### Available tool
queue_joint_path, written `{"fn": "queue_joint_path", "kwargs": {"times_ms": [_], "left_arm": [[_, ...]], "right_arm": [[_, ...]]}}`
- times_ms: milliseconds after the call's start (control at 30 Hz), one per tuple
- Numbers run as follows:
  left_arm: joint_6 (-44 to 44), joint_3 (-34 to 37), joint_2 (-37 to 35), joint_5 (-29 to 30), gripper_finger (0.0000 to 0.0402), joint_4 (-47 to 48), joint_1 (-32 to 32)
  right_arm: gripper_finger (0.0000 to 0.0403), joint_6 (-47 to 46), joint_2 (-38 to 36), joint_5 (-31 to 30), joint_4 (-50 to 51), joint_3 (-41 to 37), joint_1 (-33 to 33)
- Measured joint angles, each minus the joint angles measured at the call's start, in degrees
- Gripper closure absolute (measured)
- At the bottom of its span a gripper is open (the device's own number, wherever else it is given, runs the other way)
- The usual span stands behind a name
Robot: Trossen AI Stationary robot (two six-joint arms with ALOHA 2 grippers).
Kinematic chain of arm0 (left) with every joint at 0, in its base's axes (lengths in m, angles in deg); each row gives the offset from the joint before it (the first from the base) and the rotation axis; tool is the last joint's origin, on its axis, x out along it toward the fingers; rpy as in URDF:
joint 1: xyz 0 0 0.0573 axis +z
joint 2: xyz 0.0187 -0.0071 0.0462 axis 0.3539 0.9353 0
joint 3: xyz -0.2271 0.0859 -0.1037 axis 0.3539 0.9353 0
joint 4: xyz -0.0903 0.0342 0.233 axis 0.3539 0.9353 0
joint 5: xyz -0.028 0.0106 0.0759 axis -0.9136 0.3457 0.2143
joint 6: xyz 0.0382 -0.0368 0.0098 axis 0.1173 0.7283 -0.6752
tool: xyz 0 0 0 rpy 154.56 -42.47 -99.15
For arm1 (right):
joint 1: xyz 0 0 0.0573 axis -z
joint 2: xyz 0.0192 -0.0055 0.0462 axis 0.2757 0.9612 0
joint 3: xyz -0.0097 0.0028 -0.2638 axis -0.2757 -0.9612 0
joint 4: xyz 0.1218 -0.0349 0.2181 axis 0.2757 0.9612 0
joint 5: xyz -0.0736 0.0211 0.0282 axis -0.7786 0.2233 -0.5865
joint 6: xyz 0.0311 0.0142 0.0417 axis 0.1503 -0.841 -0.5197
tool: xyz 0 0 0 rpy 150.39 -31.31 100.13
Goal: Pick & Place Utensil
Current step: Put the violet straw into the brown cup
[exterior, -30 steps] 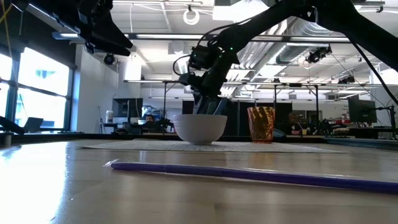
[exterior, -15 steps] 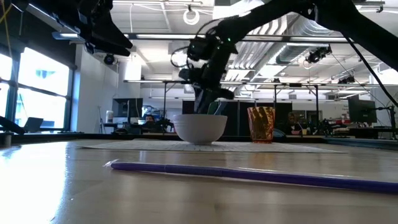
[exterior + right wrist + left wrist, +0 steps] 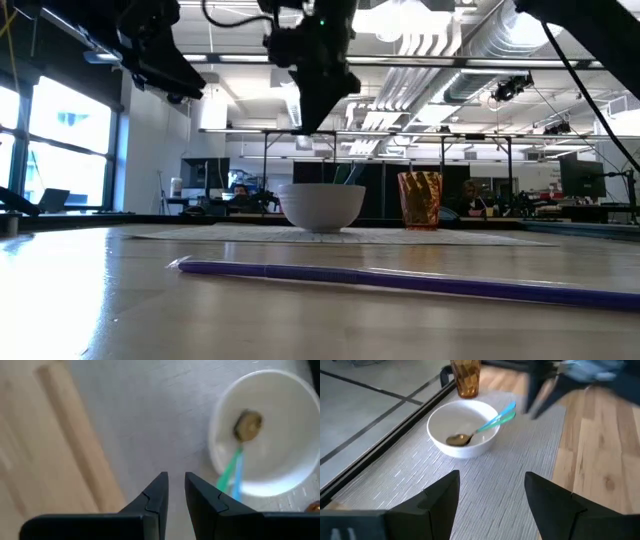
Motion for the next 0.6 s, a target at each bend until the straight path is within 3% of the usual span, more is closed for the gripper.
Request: {"fn": "queue_joint_path", "kwargs": {"times_ms": [100,267,600], "left_arm": [[-0.92,0.00,-0.57,-0.42,0.0181,2.23,0.01],[-0.97,0.04,-0.91,-0.90,0.0181,3.73,-0.01],[-0.64,0.04,-0.88,-0.97,0.0181,3.82,-0.01]], "right_arm": [[0.0345,-0.55,0.00,-1.07,-0.25,-1.51,-5.04],[0.0345,-0.54,0.00,2.11,-6.50,-6.15,-12.71],[0.0345,-3.89,-0.09,8.35,-27.93,-19.69,-22.30]]}}
